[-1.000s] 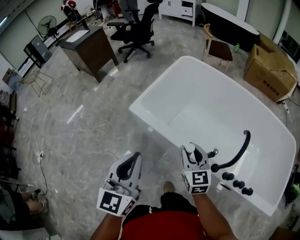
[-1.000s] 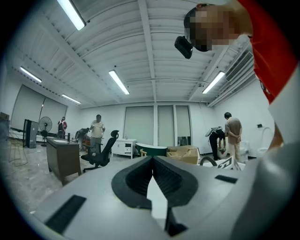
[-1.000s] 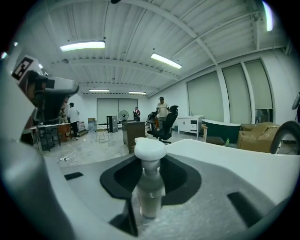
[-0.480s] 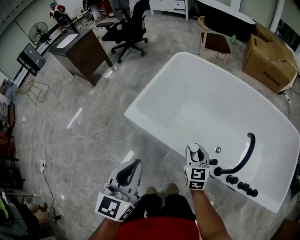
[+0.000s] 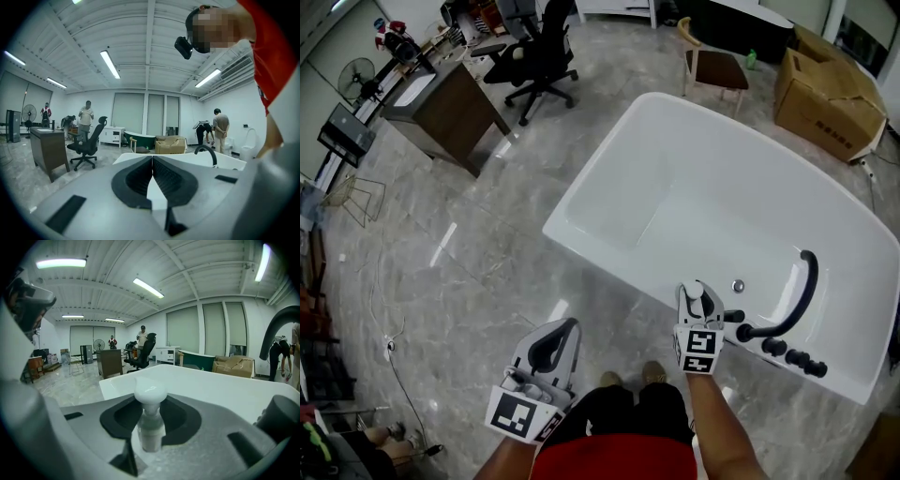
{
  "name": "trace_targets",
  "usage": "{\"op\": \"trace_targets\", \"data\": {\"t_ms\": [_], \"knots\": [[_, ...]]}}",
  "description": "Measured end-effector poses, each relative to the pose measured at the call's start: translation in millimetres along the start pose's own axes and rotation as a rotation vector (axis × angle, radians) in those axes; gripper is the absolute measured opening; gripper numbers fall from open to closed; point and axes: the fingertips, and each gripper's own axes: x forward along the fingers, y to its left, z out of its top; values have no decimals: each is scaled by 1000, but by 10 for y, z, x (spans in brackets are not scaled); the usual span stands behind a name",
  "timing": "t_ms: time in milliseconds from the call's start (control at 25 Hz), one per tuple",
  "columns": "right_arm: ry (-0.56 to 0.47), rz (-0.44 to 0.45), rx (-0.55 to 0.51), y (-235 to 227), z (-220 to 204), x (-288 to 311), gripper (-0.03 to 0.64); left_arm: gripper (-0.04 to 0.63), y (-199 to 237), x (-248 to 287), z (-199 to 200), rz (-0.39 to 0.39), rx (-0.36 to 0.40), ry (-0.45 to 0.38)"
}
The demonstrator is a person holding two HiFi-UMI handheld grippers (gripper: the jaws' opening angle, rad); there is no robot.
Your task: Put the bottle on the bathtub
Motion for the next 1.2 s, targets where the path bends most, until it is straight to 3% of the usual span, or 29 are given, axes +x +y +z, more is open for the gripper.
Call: {"op": "trace_targets", "data": {"t_ms": [160, 480, 800, 880, 1200], "knots": [[8, -6, -6, 18, -24, -19, 121, 11, -22, 24, -14, -29, -7, -5], [11, -16, 3, -40, 46, -91, 242, 11, -41, -44, -14, -58, -19, -22], [-49, 48, -22, 130, 405, -566, 255, 11, -167, -105, 60, -82, -39, -71], [-76, 79, -26, 202, 595, -729, 246, 11, -216, -122, 88, -94, -40, -84], [-211, 203, -9, 622, 1455, -1370, 88, 11, -256, -241, 324, -115, -36, -137]]}}
